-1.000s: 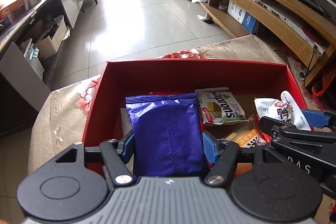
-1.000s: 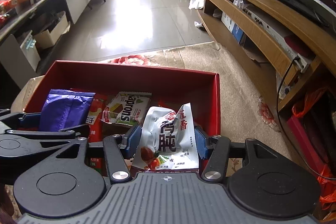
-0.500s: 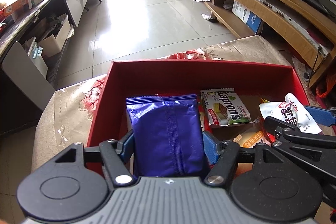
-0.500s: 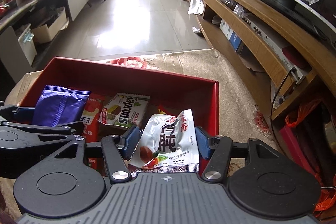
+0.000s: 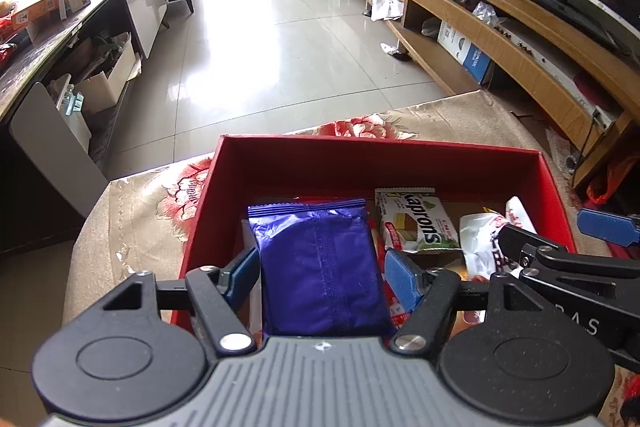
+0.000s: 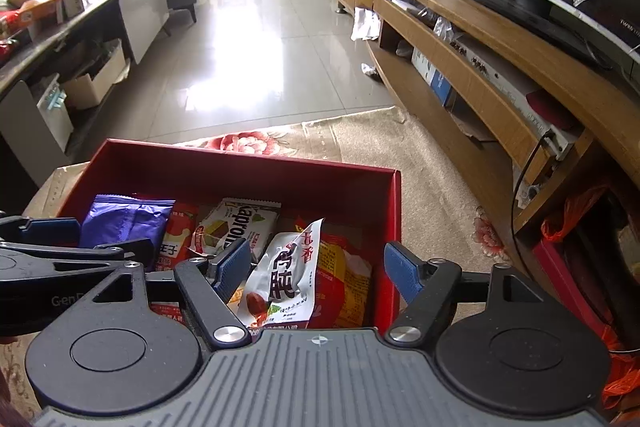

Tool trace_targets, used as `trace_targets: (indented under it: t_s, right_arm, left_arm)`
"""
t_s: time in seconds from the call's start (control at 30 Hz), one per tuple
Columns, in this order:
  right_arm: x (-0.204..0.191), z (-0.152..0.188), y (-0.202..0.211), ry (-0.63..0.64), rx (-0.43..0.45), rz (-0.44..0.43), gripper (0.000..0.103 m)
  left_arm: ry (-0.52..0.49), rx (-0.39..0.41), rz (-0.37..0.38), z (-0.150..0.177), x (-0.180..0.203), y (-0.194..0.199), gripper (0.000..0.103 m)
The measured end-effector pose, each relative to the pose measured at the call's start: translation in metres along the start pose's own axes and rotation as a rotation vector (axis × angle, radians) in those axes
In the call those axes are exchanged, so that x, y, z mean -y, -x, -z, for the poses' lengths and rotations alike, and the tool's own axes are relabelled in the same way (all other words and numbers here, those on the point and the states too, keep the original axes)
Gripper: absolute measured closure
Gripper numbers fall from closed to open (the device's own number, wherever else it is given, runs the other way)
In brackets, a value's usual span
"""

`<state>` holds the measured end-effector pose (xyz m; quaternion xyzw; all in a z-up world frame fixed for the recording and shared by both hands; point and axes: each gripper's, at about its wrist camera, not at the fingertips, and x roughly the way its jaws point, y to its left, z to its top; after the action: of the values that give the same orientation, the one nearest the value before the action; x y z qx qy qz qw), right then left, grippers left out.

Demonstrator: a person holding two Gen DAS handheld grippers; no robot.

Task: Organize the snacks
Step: 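Lower both bags into the red box and open both grippers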

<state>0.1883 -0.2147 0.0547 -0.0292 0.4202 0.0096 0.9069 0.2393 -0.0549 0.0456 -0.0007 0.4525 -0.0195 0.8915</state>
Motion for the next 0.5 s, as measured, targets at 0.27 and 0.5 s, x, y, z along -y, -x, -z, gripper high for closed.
trace_targets:
  t_s: [0.27, 0.5]
  right_arm:
    - [-0.012, 0.024, 0.037, 0.065, 0.01, -0.009, 0.021]
    - [-0.026, 0.06, 0.069, 0.109, -0.034, -0.053, 0.018]
  left_arm:
    - [-0.055, 0.019, 0.034, 0.024, -0.005, 0.034, 0.035]
    - [-0.112, -0.021, 0.137, 0.056, -0.014, 0.058, 0.035]
